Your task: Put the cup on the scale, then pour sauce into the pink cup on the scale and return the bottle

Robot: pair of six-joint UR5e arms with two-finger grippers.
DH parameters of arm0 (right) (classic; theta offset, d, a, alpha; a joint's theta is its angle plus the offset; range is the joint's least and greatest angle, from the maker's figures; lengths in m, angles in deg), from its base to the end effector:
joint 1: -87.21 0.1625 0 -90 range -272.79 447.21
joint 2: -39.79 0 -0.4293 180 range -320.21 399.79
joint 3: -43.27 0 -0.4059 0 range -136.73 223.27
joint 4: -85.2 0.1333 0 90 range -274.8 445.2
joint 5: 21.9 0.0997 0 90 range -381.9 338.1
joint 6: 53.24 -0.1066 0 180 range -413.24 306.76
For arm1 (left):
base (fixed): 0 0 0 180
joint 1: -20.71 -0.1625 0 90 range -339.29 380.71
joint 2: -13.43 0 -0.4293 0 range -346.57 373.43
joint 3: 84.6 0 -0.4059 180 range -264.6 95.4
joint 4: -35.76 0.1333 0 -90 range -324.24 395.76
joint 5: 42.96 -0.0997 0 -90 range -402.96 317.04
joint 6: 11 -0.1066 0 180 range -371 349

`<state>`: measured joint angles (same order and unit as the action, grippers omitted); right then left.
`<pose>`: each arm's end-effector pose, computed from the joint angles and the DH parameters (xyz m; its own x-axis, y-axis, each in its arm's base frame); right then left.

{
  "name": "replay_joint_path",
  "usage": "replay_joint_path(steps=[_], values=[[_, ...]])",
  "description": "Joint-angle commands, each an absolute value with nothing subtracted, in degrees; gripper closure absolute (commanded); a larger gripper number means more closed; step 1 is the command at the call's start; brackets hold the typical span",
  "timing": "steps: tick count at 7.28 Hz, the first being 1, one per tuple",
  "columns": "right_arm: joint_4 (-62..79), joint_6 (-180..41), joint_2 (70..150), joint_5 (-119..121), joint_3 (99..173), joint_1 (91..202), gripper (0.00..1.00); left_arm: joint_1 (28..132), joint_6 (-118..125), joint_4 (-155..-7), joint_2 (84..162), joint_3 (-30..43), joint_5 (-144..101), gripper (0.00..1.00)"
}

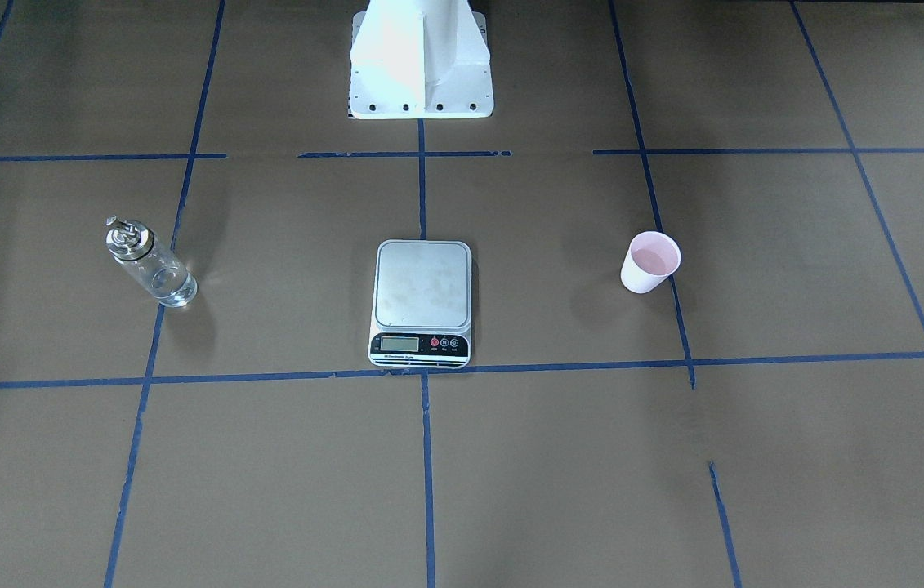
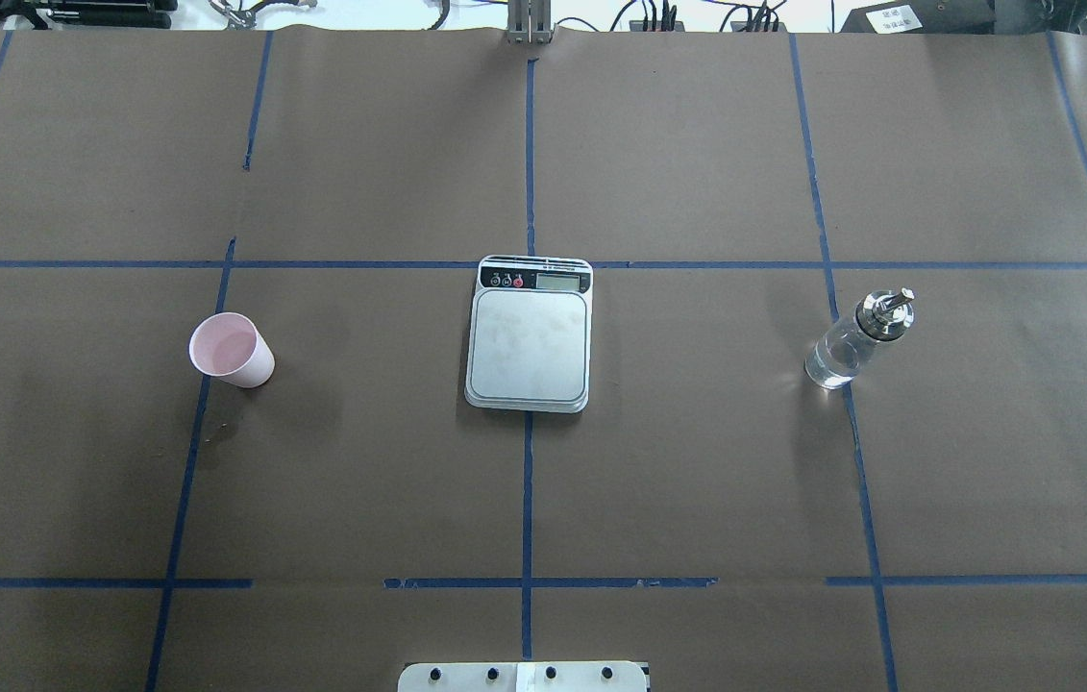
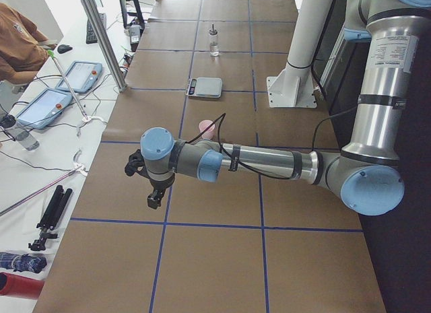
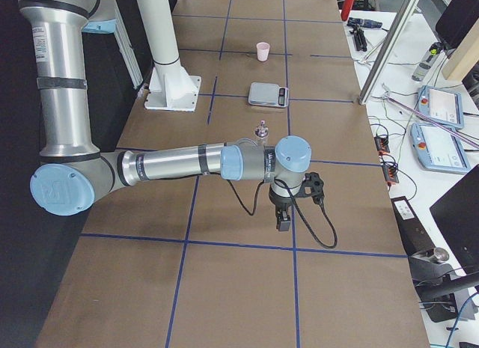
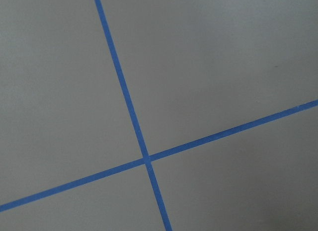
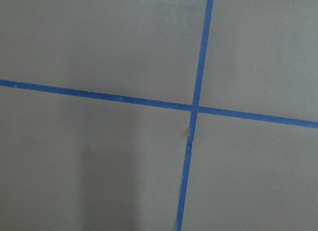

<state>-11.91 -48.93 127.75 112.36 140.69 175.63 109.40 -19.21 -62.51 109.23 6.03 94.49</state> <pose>0.0446 -0.5198 0.5970 0.7110 -0.1233 0.6923 0.0812 0.9923 0.0933 -0.0419 -0.5626 0.5886 0.6617 0.3384 -0.6690 -0.1178 0.9282 0.3529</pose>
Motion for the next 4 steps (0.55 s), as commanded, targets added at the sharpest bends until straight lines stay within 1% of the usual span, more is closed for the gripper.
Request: replay_joint_path(steps=[1, 4], values=[[-11.7, -48.9, 128.1, 112.6, 140.7, 175.6, 0.0, 109.4, -18.6, -62.5, 109.2, 6.7, 94.5, 0.0], [-11.5, -49.3, 128.9, 112.6, 140.6, 175.5, 0.0, 109.2, -17.5, -62.2, 108.9, 7.1, 95.0, 0.0]])
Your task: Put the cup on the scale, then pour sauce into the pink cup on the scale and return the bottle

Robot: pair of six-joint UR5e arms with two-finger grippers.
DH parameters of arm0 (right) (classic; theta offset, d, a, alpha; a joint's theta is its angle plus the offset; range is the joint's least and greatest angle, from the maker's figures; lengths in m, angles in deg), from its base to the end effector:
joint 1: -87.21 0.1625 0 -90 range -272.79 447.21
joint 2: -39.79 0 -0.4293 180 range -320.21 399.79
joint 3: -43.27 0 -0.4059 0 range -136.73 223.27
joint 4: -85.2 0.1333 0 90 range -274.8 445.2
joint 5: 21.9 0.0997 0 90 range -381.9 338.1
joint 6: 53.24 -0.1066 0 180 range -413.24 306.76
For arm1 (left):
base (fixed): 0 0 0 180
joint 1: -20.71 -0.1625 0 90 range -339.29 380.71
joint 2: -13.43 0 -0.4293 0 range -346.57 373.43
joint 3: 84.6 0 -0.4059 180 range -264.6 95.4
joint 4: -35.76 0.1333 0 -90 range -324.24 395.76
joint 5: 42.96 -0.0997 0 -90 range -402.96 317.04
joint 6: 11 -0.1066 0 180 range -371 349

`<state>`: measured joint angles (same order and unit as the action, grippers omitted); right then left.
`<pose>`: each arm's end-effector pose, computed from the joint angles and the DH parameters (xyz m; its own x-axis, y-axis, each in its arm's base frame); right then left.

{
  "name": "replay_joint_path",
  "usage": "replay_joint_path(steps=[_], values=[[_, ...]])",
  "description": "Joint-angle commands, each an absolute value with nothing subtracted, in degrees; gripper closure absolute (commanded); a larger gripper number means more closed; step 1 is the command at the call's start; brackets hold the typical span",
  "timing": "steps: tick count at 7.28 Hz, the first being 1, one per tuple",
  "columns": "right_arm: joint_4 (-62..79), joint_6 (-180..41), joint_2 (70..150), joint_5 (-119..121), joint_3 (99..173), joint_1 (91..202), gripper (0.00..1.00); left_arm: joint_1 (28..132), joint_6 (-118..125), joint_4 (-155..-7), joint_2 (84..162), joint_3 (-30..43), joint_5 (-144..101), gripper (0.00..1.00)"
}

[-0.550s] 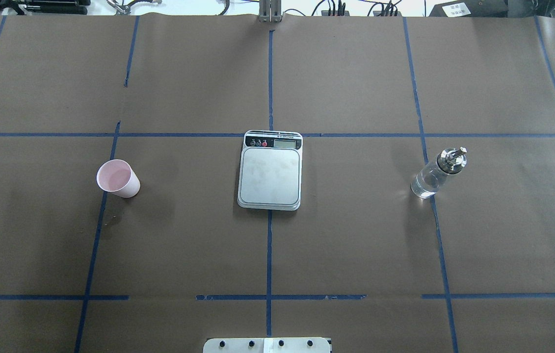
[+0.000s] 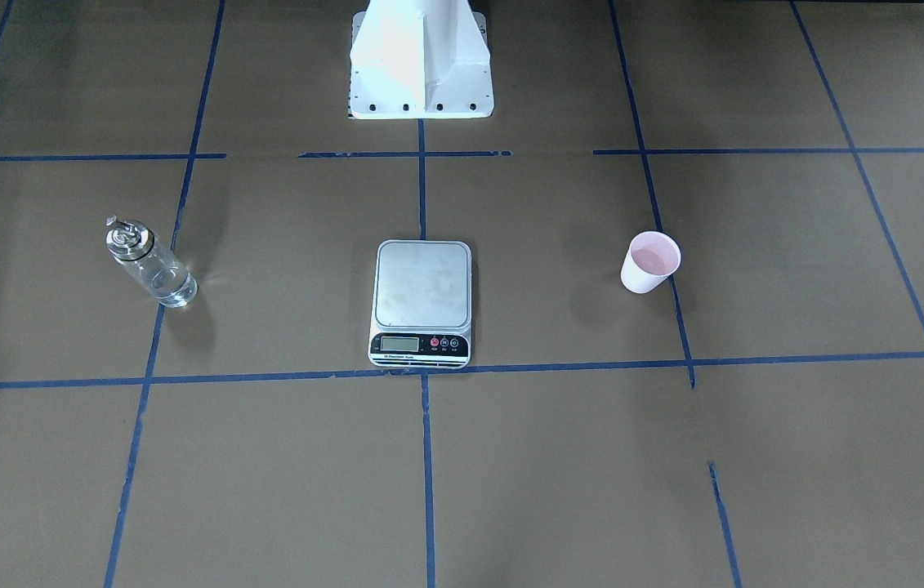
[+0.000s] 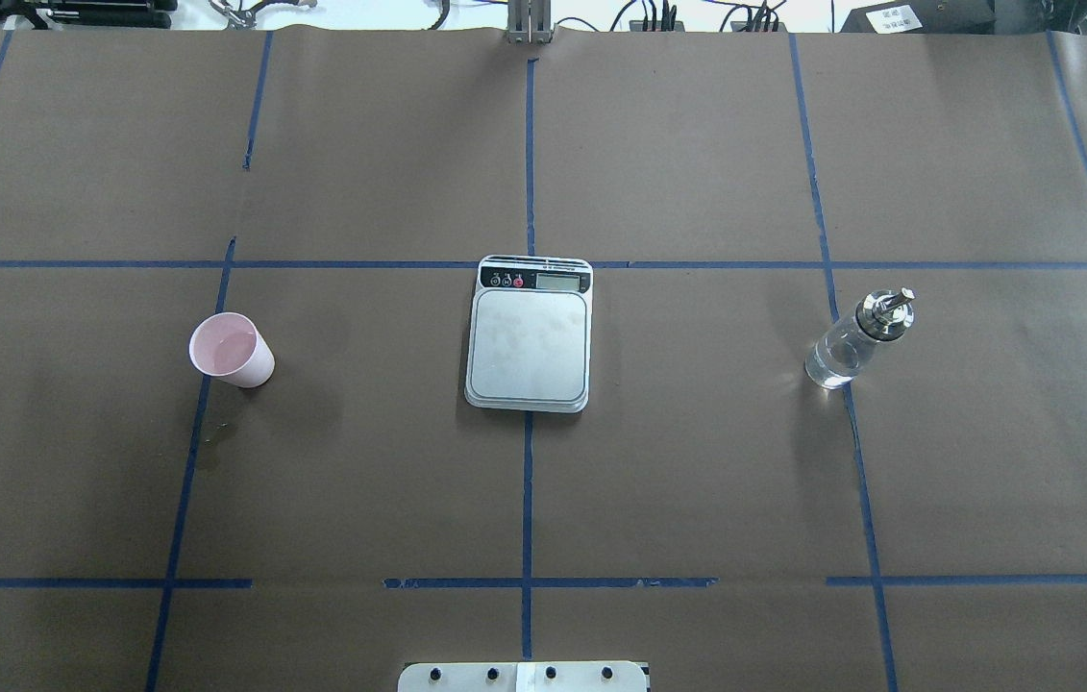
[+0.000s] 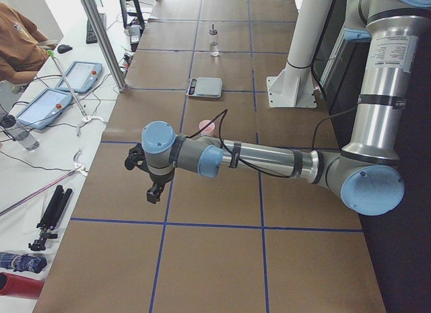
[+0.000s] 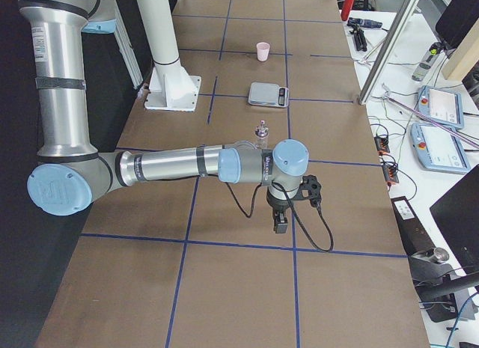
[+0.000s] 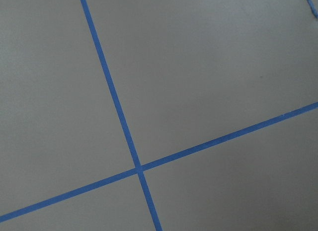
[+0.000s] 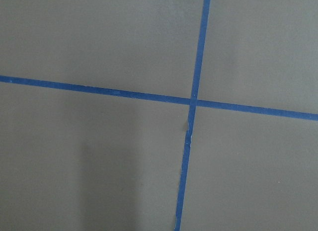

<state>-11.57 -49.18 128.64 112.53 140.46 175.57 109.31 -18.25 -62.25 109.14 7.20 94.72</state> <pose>0.0440 -0.5134 0.6062 0.7094 -0.1103 0.6961 0.0790 0.9939 0.0769 -0.0408 -0.5616 0.5791 0.6599 0.3341 -0.6730 -0.1077 0.9285 0.3553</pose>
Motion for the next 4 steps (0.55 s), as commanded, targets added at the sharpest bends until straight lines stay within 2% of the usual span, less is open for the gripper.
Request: replay_joint_path(steps=[1, 4], values=[[-11.5, -49.3, 128.9, 112.8, 140.8, 175.5, 0.0, 109.3, -16.5, -63.0, 107.7, 8.4, 95.3, 0.0], [-11.5, -49.3, 128.9, 113.0, 140.7, 175.5, 0.0, 109.2, -16.4, -62.8, 106.9, 12.1, 95.2, 0.0]])
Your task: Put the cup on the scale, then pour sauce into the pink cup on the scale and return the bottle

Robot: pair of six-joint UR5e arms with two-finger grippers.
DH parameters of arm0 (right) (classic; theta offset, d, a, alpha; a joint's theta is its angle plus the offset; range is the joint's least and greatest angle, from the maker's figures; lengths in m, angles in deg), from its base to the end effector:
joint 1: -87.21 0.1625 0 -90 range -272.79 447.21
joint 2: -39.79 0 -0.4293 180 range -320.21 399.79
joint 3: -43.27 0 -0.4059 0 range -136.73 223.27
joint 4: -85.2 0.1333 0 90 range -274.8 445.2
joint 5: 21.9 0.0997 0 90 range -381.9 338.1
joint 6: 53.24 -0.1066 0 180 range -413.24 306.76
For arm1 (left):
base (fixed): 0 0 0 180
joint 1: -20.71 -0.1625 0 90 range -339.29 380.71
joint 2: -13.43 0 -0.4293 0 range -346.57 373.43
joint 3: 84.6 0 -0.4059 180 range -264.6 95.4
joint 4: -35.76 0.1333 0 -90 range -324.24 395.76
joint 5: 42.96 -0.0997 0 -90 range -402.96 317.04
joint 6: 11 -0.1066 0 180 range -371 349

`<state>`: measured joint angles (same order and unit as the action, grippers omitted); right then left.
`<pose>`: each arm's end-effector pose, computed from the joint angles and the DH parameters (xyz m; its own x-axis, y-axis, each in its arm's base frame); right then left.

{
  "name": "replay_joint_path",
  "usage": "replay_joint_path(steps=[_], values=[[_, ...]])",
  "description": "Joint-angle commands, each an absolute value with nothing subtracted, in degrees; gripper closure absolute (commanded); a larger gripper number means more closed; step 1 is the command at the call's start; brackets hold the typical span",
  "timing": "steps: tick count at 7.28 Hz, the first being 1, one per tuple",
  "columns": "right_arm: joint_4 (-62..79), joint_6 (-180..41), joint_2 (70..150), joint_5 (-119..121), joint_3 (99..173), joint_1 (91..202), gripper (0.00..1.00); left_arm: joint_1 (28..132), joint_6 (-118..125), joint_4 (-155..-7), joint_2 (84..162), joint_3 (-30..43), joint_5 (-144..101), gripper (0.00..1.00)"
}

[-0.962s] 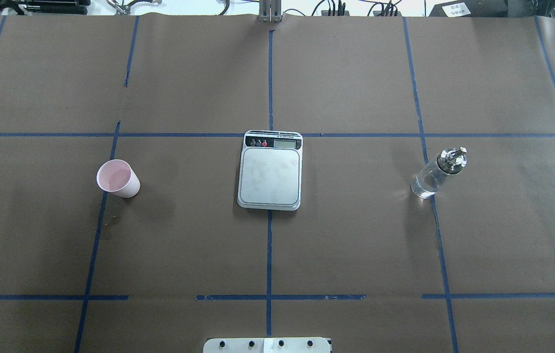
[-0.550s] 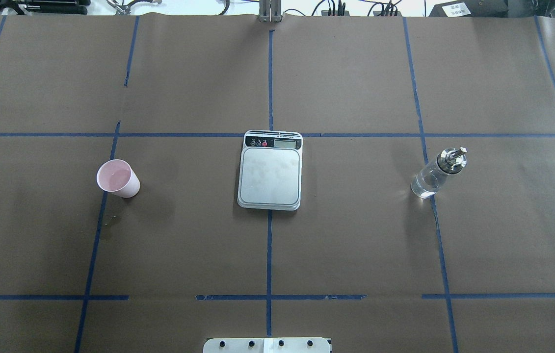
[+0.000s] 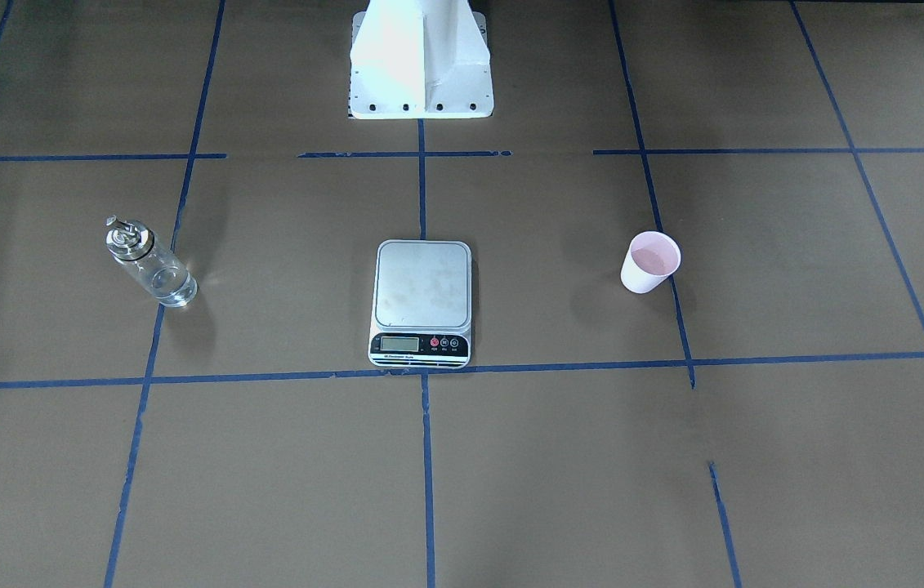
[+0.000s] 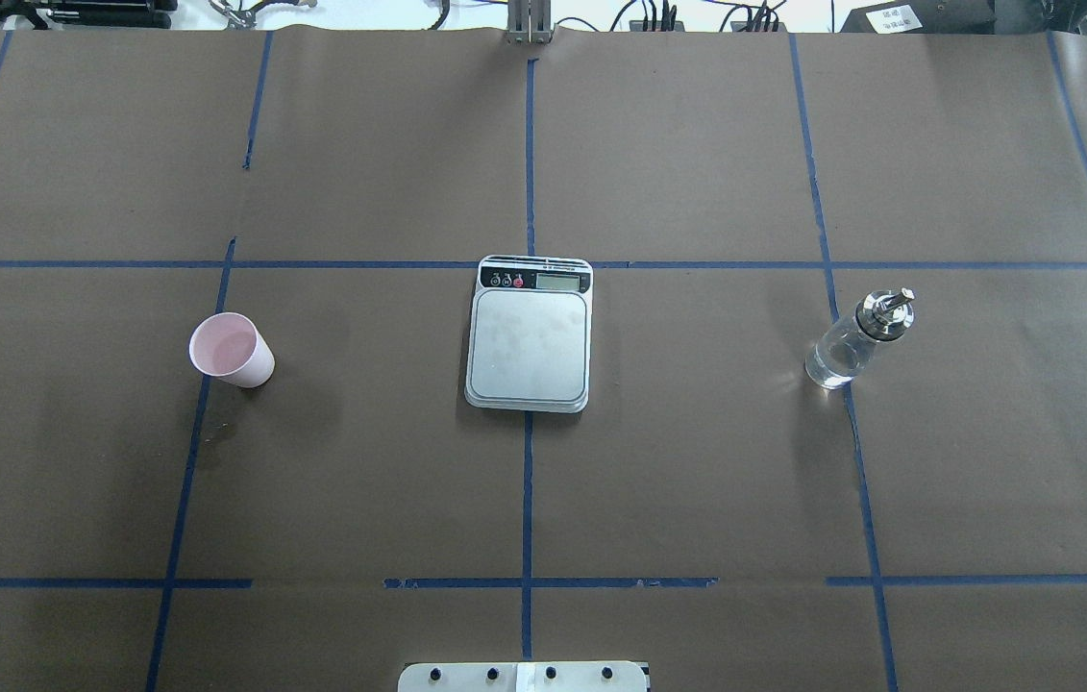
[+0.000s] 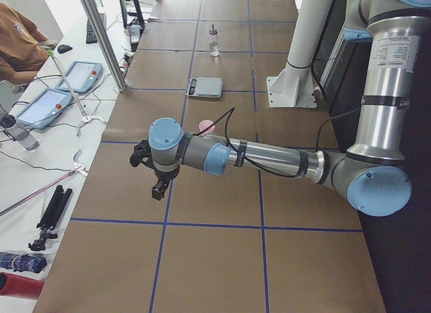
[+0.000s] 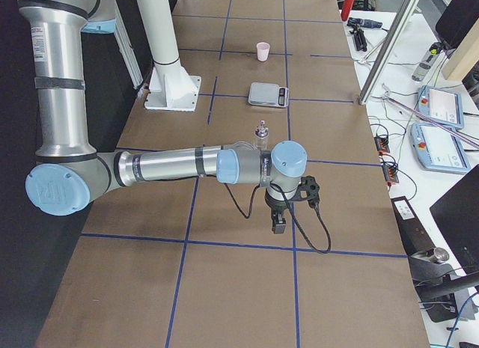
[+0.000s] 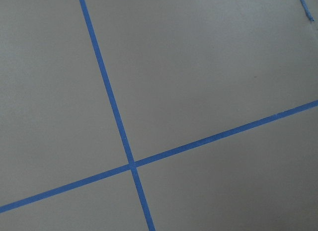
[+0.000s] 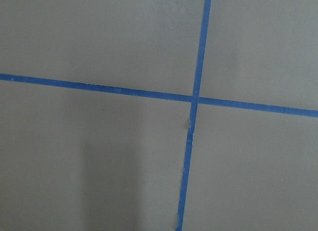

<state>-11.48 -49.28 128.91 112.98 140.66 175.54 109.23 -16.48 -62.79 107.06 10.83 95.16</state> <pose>0.0432 -0.5115 0.6061 0.7040 -0.1091 0.7018 0.0779 0.9940 0.0764 -0.0398 -0.5458 0.5647 0.6562 0.3323 -0.6775 -0.0877 0.9253 0.3689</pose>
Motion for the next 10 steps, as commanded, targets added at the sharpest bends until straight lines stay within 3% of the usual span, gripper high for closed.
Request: replay_joint_path(steps=[1, 6, 10], values=[[-11.5, -49.5, 128.9, 113.3, 140.7, 175.4, 0.0, 109.2, -16.4, -62.9, 106.9, 12.2, 95.2, 0.0], [-6.0, -49.9, 132.1, 122.4, 142.3, 175.3, 0.0, 104.1, -16.1, -62.9, 106.9, 14.9, 96.2, 0.0], [-0.7, -50.0, 132.7, 122.8, 142.1, 174.0, 0.0, 85.4, 19.9, -62.9, 107.7, 26.7, 95.3, 0.0]])
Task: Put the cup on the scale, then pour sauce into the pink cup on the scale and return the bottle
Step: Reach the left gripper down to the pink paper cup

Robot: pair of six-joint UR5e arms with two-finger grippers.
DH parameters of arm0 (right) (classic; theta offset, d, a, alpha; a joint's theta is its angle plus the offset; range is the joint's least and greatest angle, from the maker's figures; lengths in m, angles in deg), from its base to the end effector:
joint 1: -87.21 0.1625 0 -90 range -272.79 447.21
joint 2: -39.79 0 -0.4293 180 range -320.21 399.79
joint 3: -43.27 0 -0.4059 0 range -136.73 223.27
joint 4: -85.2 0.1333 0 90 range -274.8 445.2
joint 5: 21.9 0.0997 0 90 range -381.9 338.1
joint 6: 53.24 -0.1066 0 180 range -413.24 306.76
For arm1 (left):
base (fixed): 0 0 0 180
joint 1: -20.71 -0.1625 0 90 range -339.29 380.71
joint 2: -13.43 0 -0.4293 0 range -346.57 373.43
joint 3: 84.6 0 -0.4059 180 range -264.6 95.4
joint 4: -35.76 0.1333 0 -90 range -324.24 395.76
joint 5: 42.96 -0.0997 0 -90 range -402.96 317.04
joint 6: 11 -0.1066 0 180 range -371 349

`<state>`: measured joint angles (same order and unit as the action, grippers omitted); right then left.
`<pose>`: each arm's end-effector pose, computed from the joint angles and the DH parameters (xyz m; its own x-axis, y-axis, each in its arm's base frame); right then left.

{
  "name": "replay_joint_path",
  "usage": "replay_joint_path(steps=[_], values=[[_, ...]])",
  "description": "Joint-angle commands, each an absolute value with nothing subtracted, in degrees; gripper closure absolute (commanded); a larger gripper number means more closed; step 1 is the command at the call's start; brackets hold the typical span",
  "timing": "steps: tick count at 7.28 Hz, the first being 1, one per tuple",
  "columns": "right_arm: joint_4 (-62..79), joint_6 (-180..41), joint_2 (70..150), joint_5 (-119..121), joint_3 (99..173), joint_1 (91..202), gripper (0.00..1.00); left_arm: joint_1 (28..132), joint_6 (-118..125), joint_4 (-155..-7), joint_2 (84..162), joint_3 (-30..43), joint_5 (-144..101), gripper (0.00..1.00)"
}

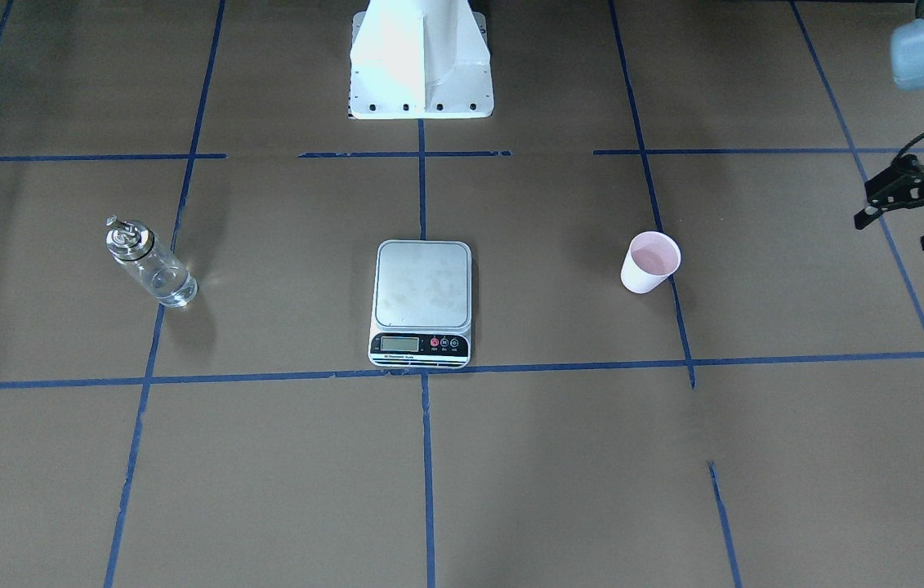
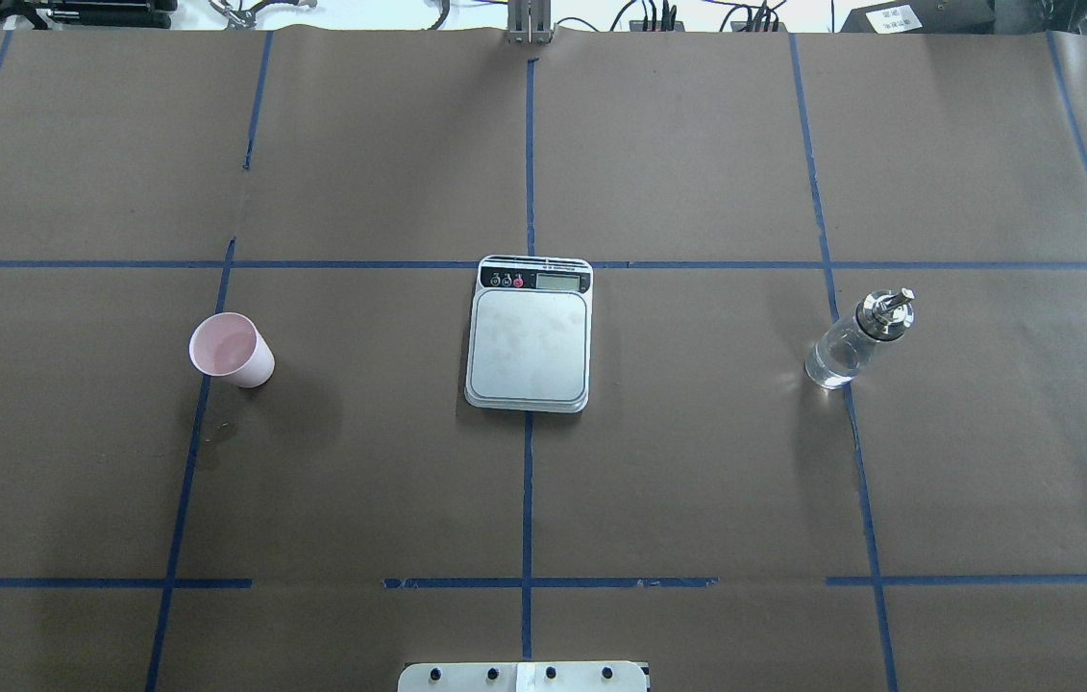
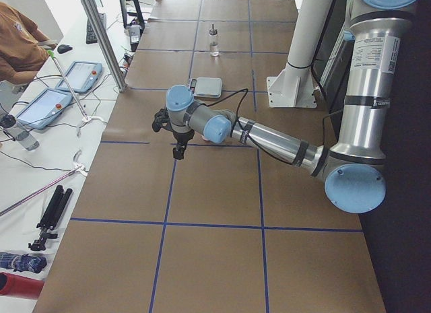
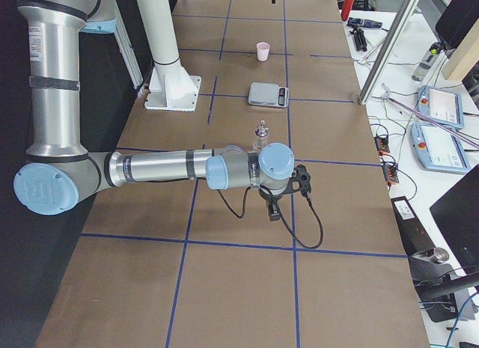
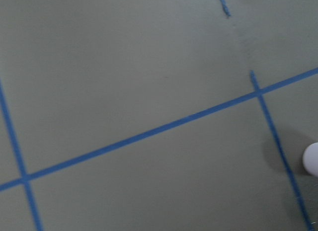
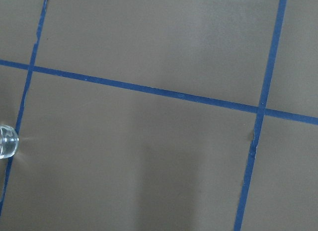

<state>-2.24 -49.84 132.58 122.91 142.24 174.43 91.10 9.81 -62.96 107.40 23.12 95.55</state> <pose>0.0223 -0.4922 0.5932 0.5657 -0.2103 0.7973 0.0816 0.9765 0.1996 0.1271 -0.5159 0.4512 0.5672 0.2531 -0.7837 -0.0941 0.9653 0.2437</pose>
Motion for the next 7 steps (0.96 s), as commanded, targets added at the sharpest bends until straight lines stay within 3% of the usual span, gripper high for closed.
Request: replay_joint_path(steps=[1, 7], values=[[-0.8, -50.0, 132.7, 122.8, 142.0, 174.0, 0.0, 81.4, 27.3, -62.9, 110.2, 27.1, 93.1, 0.0], [-0.8, -49.9, 132.9, 122.5, 141.9, 173.9, 0.0, 71.1, 34.3, -62.8, 116.9, 20.8, 84.9, 0.07]])
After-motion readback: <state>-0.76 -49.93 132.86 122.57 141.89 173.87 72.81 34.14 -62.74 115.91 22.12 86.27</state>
